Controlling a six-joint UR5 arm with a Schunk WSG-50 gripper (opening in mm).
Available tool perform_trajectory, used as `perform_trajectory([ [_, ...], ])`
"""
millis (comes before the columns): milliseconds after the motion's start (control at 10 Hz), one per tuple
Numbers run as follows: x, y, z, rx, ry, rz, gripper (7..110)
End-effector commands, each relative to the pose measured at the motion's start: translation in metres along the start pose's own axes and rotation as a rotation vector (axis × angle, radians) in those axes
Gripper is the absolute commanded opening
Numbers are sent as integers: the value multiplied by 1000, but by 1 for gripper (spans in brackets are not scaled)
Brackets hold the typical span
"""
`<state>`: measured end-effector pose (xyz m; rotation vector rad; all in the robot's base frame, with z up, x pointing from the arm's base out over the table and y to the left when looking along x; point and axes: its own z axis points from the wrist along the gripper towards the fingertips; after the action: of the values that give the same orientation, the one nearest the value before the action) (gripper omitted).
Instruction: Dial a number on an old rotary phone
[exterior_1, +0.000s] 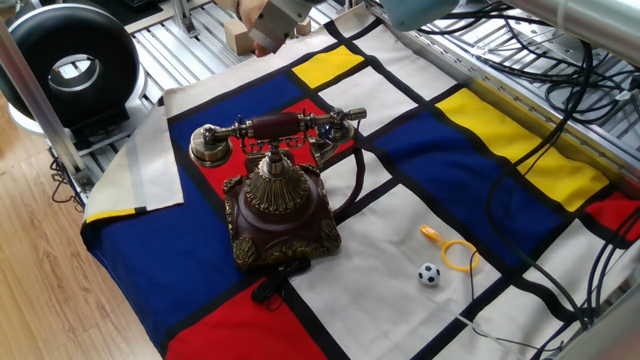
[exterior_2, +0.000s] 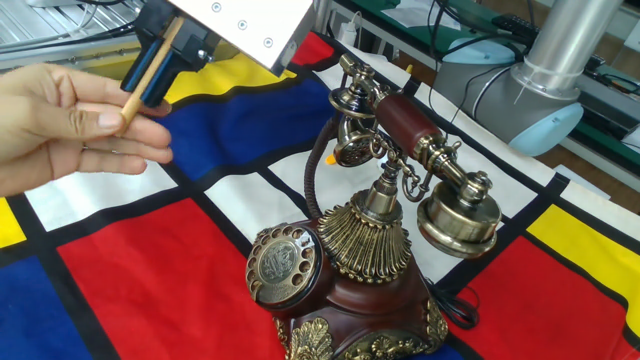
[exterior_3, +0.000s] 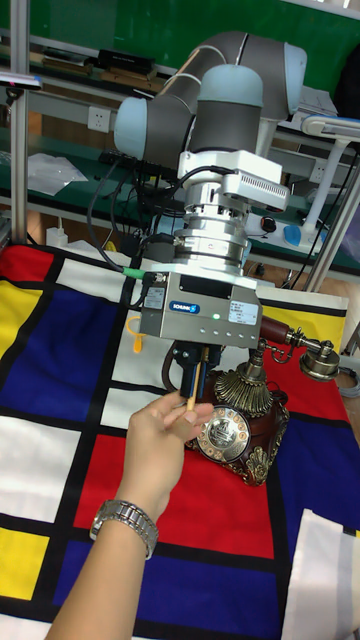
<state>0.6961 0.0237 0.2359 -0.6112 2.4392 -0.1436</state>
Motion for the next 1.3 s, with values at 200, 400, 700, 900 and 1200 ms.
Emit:
perform_trajectory([
  [200, -2, 0, -1, -4, -4, 19, 7],
  [400, -2, 1, -1, -5, 0, 22, 7],
  [700, -2, -1, -1, 3, -1, 25, 7],
  [900, -2, -6, -1, 29, 1, 39, 7],
  [1200, -5, -7, -2, 43, 5, 49, 7],
])
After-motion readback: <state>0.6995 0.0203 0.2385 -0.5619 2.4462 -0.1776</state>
